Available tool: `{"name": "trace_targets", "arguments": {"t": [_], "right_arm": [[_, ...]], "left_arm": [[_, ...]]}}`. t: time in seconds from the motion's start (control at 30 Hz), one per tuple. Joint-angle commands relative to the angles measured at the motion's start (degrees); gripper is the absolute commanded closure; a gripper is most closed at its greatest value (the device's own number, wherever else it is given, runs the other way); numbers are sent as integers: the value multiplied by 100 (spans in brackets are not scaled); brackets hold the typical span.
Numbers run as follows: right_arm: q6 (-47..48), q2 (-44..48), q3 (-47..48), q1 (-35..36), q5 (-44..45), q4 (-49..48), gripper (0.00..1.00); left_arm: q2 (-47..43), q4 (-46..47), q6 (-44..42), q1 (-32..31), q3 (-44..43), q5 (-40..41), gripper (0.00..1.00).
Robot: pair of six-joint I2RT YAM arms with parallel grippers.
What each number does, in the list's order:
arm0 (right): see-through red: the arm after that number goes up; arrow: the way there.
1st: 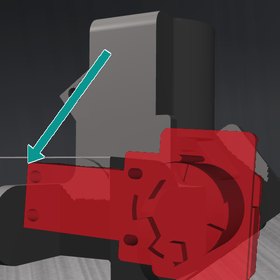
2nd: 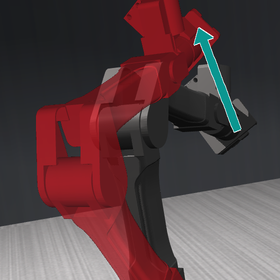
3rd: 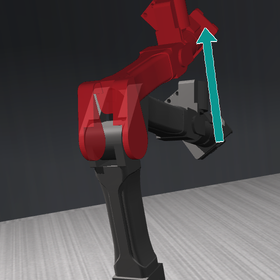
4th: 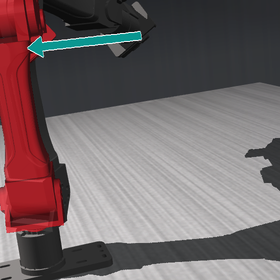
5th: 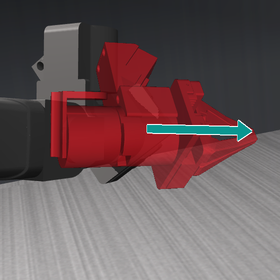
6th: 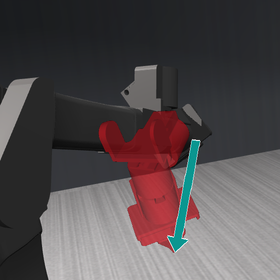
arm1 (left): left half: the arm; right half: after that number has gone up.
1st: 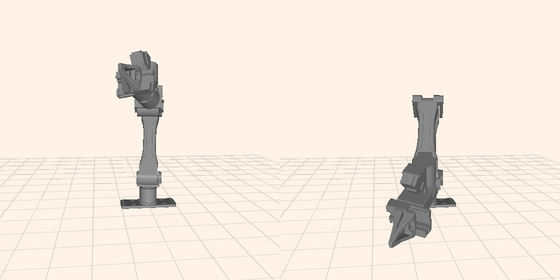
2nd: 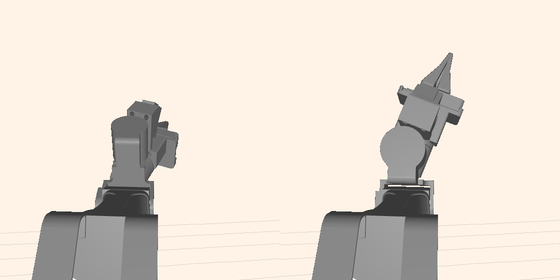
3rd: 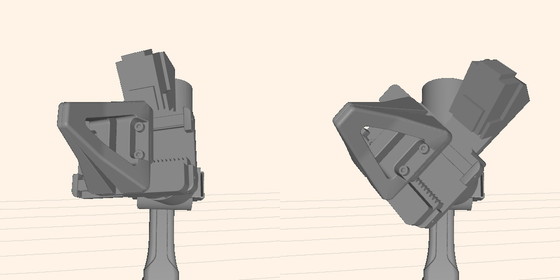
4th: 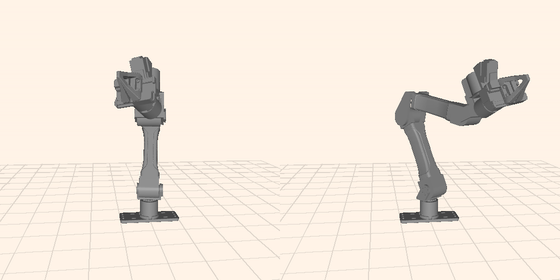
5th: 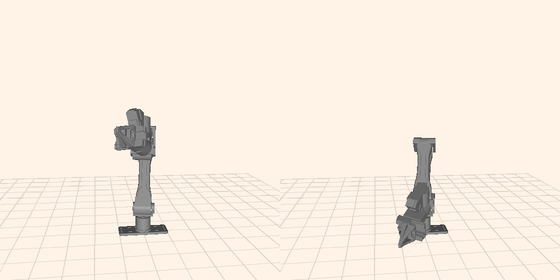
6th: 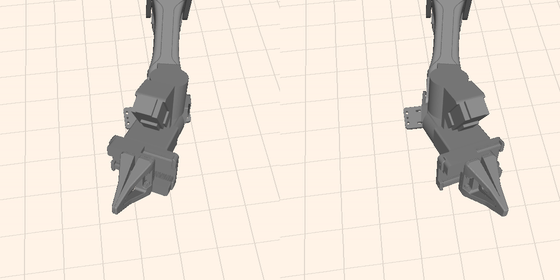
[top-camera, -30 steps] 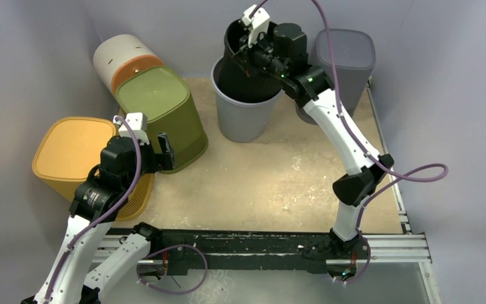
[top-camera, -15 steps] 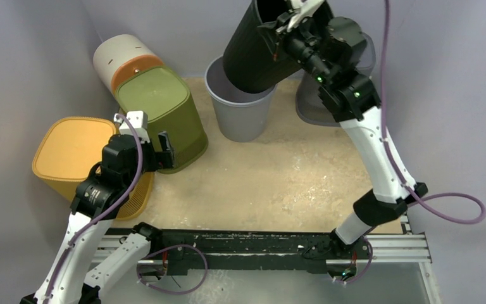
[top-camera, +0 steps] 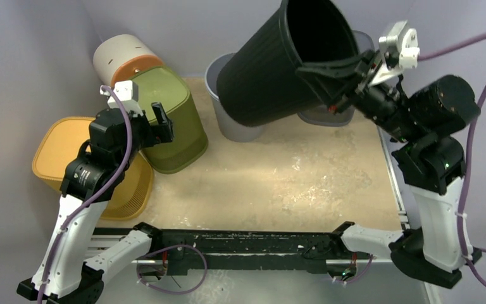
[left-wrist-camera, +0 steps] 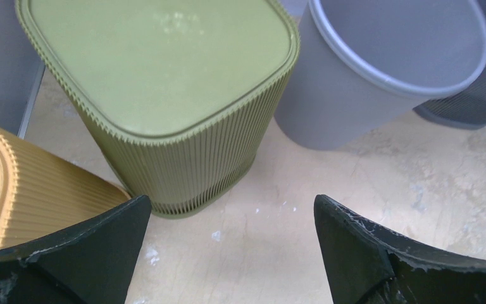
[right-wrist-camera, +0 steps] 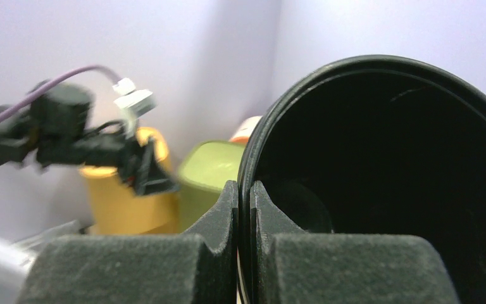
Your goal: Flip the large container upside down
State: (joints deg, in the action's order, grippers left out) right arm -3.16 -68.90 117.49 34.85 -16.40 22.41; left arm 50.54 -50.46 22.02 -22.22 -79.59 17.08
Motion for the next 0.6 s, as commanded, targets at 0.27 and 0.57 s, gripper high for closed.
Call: {"name": "trace_targets", "arguments": {"t": [0.27, 0.57], "right_arm": [[-2131, 2444, -4373, 13, -1351, -2349, 100], [-4010, 3680, -7275, 9, -973, -4897, 100]], "left_arm": [[150, 241, 373, -15, -384, 178, 3], [242, 135, 373, -17, -526, 89, 3]]}}
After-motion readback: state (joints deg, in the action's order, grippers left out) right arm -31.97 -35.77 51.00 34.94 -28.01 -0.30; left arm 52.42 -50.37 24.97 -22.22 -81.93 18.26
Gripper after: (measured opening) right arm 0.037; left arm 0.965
